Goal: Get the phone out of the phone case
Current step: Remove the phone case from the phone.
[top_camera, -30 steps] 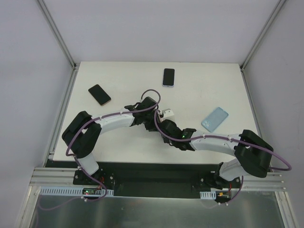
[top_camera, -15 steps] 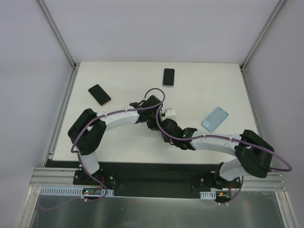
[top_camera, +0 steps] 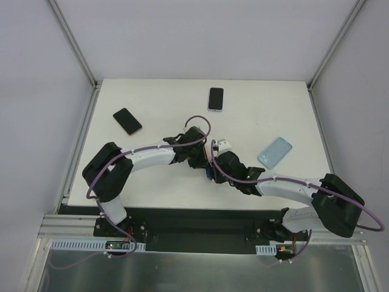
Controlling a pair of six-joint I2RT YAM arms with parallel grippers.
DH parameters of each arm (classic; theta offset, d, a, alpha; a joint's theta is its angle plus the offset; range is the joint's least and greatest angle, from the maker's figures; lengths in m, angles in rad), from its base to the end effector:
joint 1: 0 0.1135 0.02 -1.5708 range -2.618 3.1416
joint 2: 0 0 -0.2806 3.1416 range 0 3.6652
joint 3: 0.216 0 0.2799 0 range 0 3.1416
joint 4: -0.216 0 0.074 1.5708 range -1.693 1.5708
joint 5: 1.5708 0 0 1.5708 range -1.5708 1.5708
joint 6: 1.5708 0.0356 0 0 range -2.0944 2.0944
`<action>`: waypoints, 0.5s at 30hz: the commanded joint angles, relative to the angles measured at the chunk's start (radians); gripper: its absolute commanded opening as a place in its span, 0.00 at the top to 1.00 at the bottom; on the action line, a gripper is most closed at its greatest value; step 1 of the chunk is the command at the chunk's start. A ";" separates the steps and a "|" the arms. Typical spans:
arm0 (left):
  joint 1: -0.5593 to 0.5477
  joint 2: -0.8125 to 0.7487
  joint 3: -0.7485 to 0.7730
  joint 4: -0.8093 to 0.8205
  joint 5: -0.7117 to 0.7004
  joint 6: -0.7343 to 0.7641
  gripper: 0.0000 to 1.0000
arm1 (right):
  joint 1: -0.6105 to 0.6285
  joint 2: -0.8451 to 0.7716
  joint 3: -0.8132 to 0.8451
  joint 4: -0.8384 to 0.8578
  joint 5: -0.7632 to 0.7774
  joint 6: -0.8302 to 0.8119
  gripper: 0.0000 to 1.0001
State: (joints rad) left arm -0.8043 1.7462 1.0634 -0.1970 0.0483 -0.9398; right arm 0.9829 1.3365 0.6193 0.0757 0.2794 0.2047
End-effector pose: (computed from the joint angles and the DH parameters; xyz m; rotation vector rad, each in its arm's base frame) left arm 0.2684 -0.2812 0.1794 -0.1551 2.6244 -0.7653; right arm 0.1674 0.2334 0.1872 -0.6915 2.0957 0.3608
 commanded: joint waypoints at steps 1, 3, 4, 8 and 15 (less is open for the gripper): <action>0.030 0.079 -0.120 -0.153 -0.211 0.142 1.00 | -0.033 -0.140 -0.021 0.064 -0.121 -0.088 0.99; 0.031 0.061 -0.131 -0.136 -0.196 0.147 1.00 | -0.044 -0.152 -0.027 0.056 -0.146 -0.105 0.99; 0.030 0.053 -0.138 -0.131 -0.186 0.156 1.00 | -0.052 -0.154 -0.029 0.052 -0.166 -0.114 0.99; 0.031 0.009 -0.155 -0.116 -0.162 0.174 1.00 | -0.064 -0.174 -0.018 0.000 -0.166 -0.174 0.99; 0.034 -0.077 -0.177 -0.108 -0.113 0.176 1.00 | -0.069 -0.211 0.008 -0.154 -0.030 -0.223 0.99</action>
State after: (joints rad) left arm -0.8127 1.6741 0.9565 -0.0673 0.1219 -0.9165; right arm 0.9302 1.2236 0.5739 0.0357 0.1196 0.0704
